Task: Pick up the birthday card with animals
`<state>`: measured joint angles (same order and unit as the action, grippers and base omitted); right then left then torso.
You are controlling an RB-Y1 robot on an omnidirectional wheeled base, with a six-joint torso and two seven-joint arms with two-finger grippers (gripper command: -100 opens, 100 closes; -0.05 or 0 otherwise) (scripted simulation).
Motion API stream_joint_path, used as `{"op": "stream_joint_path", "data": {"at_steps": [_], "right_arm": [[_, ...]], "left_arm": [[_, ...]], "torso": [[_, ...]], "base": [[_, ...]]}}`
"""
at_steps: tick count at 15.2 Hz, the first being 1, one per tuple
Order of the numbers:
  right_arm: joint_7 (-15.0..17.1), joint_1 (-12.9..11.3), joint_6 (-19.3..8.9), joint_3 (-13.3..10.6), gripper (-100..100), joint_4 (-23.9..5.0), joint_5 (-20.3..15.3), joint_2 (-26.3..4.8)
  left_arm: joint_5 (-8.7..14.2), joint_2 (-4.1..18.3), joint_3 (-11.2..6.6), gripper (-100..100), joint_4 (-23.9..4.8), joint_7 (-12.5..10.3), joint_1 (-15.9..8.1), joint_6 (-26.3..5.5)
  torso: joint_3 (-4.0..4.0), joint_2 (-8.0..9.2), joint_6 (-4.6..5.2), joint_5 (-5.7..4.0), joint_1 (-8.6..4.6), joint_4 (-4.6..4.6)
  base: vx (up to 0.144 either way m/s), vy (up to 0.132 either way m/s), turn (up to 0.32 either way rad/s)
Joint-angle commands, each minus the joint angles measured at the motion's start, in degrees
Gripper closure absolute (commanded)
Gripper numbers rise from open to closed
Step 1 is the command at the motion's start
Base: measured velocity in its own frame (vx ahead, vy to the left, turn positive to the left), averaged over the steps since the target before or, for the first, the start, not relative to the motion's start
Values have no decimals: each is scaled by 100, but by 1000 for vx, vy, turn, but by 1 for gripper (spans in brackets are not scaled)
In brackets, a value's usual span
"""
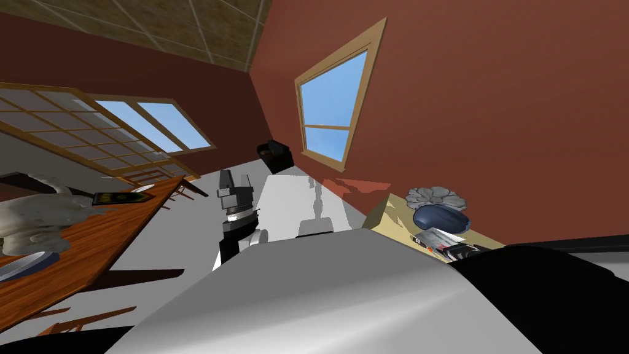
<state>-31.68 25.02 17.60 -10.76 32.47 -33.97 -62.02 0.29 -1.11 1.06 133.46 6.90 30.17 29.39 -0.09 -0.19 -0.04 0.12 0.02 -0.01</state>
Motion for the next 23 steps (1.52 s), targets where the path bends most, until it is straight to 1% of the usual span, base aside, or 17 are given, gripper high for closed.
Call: {"op": "stream_joint_path", "data": {"at_steps": [1,3,4,5,6,7,9,10,12,14,15,16,18,19,20,21,23], "right_arm": [[-99,-28,30,-20,-100,-183,-52,-43],[-280,-76,45,-125,-100,-502,-196,-70],[-353,-91,70,-196,-100,-616,-260,-5],[-365,-173,150,-65,-100,-659,-185,8],[-128,-89,64,-180,-100,-703,-176,46],[-178,-89,64,-180,-100,-703,-176,46],[-243,-104,64,-180,-100,-957,-176,46],[-241,-89,64,-180,-100,-996,-176,46],[-100,-89,64,-180,-100,-881,-176,46],[-100,-89,64,-180,-100,-734,-176,46],[137,13,-49,-288,-100,-688,-152,77],[215,13,-49,-288,-100,-688,-152,77],[530,114,-163,-396,-100,-619,-128,107],[530,114,-163,-396,-100,-593,-128,107],[530,114,-163,-396,-100,-674,-128,107],[844,215,-276,-504,-100,-660,-104,138],[844,215,-276,-504,-100,-660,-104,138]], "left_arm": [[0,0,0,0,0,0,0,0],[0,0,0,0,0,0,0,0],[0,0,0,0,0,0,0,0],[0,0,0,0,0,0,0,0],[0,0,0,0,0,0,1,0],[0,0,0,0,0,0,-2,0],[0,0,0,0,0,0,-2,0],[0,0,-1,0,0,0,-1,0],[0,0,-1,0,0,0,-1,0],[0,0,0,0,0,0,-1,0],[0,0,0,0,0,0,0,0],[0,0,0,0,0,0,-3,0],[0,1,0,0,0,0,-4,-1],[0,0,0,0,-1,0,-3,-1],[0,0,0,0,-1,0,-2,-1],[0,0,-1,0,-1,0,-1,-1],[0,0,0,0,-1,0,-3,-1]], "torso": [[0,0,0,0,0,0],[-3,-4,-1,1,3,-1],[-7,-13,-3,2,5,-2],[-14,-25,-4,1,6,-5],[-12,-19,-1,1,1,-5],[1,7,-9,-2,-6,0],[28,50,1,-4,-24,10],[31,54,7,-5,-24,11],[25,43,6,-4,-16,10],[17,30,2,-4,-11,7],[15,25,2,-3,-10,6],[21,39,-8,-3,-14,8],[40,73,-7,-4,-27,15],[48,86,-3,-7,-27,19],[48,84,4,-7,-24,19],[42,73,8,-6,-20,17],[41,73,-3,-4,-15,16]], "base": [[64,38,62],[80,45,110],[135,47,180],[85,26,65],[-43,3,281],[-118,-25,400],[-92,-36,99],[-41,-10,-58],[-10,4,-30],[6,6,7],[-72,-10,330],[-118,-34,383],[-180,-40,403],[-138,-9,117],[-78,2,-14],[-100,17,241],[-112,-4,252]]}}
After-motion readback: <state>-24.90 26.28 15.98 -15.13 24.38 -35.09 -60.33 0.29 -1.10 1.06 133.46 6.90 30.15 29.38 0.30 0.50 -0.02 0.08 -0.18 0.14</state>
